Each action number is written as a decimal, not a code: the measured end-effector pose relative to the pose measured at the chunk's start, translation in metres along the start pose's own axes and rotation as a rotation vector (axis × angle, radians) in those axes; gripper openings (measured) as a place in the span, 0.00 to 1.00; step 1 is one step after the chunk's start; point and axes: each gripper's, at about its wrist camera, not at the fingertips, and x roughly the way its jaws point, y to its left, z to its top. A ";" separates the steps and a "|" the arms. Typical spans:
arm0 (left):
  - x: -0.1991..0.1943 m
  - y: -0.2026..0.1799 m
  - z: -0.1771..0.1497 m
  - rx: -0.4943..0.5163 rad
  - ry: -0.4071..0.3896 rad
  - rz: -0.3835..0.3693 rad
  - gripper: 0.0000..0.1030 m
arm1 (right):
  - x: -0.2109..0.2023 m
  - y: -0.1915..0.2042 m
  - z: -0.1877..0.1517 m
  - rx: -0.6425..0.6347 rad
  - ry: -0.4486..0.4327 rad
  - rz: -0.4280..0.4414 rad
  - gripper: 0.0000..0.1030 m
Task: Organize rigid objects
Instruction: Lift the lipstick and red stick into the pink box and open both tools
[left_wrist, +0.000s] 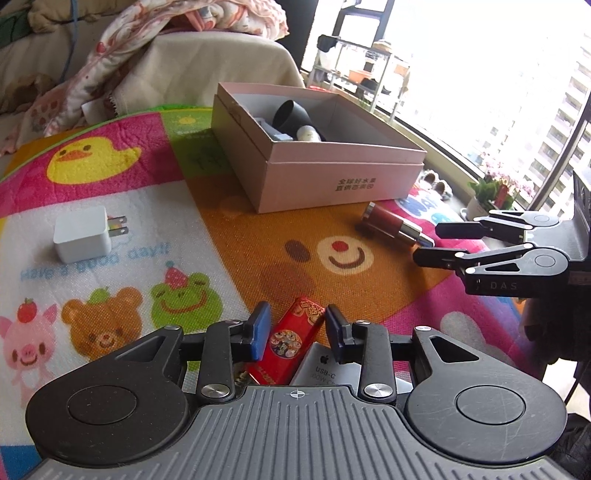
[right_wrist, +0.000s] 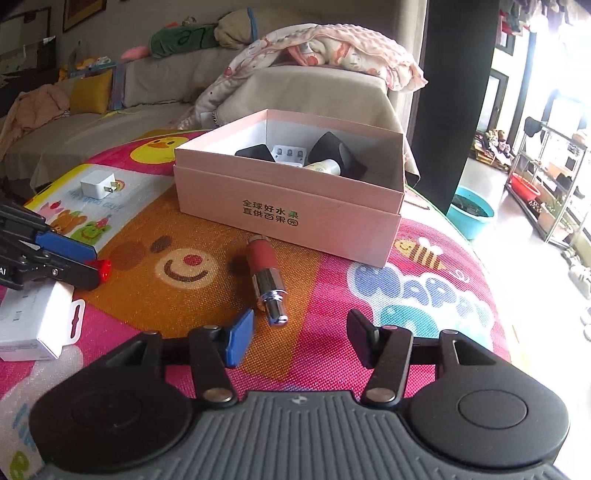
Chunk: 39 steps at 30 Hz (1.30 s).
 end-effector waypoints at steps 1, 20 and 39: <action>0.000 0.002 0.000 -0.011 -0.006 0.003 0.35 | 0.002 0.000 0.001 0.007 0.000 0.009 0.54; -0.014 0.017 -0.006 -0.011 -0.005 0.071 0.32 | 0.015 0.014 0.007 0.017 -0.023 0.031 0.54; -0.016 -0.003 -0.008 0.156 -0.049 0.061 0.26 | 0.003 0.031 0.019 -0.037 -0.004 0.107 0.20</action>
